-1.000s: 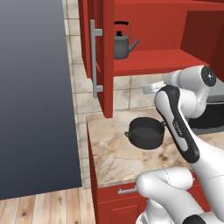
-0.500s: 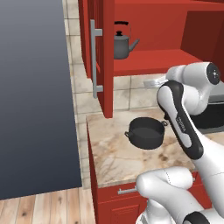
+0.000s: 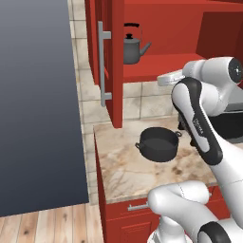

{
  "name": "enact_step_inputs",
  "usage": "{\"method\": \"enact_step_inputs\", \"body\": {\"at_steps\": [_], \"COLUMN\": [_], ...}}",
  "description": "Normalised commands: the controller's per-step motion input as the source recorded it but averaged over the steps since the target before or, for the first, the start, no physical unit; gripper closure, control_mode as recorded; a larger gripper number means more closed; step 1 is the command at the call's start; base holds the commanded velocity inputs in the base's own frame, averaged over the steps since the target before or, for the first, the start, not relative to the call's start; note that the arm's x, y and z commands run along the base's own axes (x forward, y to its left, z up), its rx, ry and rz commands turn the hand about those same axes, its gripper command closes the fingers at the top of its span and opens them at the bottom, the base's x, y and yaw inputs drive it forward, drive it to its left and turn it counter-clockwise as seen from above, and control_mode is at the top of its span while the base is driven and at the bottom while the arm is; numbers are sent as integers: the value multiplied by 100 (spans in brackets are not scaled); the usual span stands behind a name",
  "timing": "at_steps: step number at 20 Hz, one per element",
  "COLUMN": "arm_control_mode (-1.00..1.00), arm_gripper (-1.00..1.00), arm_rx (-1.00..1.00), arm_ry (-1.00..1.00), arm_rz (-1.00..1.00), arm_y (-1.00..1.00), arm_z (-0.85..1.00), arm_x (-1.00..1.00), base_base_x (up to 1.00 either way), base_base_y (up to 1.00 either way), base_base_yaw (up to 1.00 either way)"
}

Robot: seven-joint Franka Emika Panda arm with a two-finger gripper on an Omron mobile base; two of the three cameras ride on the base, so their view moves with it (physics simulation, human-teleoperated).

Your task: Pick the kettle from the cabinet and place it on a stove burner. Then pick the pot from the counter and place it on another stove burner. Finally, turn both burners on.

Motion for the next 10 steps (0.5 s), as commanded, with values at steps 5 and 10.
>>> {"method": "enact_step_inputs", "body": {"at_steps": [5,10], "arm_control_mode": [-100,-100], "arm_gripper": [-100,-100], "arm_rx": [0,2], "arm_ry": [-9,-5], "arm_rz": [0,0], "arm_y": [0,-2], "arm_z": [34,15], "arm_x": [0,2], "base_base_x": [0,0], "base_base_y": [0,0], "base_base_yaw": [0,0]}}
